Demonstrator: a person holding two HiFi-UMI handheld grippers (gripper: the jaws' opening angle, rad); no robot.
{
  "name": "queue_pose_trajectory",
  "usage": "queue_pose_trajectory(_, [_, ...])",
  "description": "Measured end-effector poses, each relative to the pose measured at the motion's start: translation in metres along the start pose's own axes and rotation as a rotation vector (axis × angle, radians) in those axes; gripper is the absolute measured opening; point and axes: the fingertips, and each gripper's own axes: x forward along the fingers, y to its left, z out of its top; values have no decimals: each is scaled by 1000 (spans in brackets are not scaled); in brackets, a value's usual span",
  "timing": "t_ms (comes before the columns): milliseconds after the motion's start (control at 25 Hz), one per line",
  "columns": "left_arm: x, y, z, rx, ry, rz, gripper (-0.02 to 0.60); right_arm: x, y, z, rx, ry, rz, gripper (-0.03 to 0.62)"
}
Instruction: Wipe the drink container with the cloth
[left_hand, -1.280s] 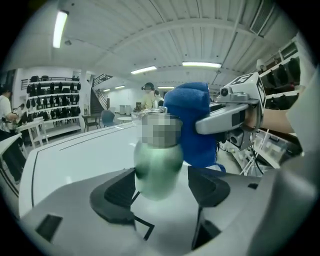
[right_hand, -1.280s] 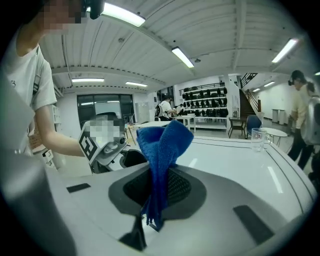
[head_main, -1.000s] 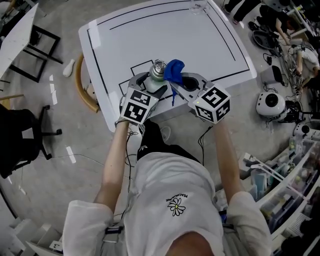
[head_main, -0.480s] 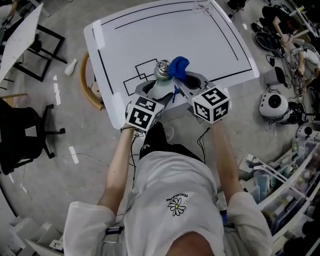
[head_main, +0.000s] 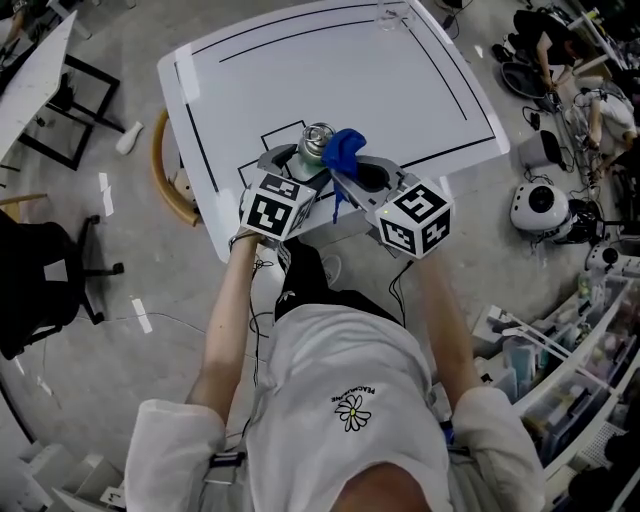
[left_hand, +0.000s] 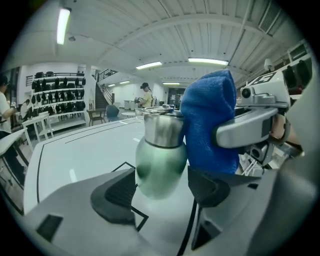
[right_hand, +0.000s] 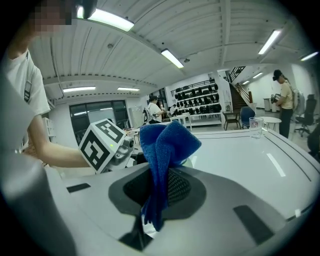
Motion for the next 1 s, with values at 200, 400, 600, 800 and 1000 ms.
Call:
queue_pose_trajectory(200, [-9, -12, -8, 3, 14, 0, 316, 4, -11, 2, -10, 4, -41, 43])
queue_pose_trajectory(400, [-18, -38, -18, 11, 28, -53, 316, 5, -16, 3, 0, 1, -63, 43])
queue_pose_trajectory(600, [-21, -55, -14, 39, 2, -76, 305, 8, -5, 2, -8, -4, -42, 43])
queue_pose_trajectory(800, [-36, -6, -12, -39, -48, 5, 326, 6, -7, 2, -3, -4, -47, 43])
queue_pose_trajectory(1000, [-12, 14, -4, -19, -35, -6, 337, 3, -12, 2, -1, -2, -62, 43])
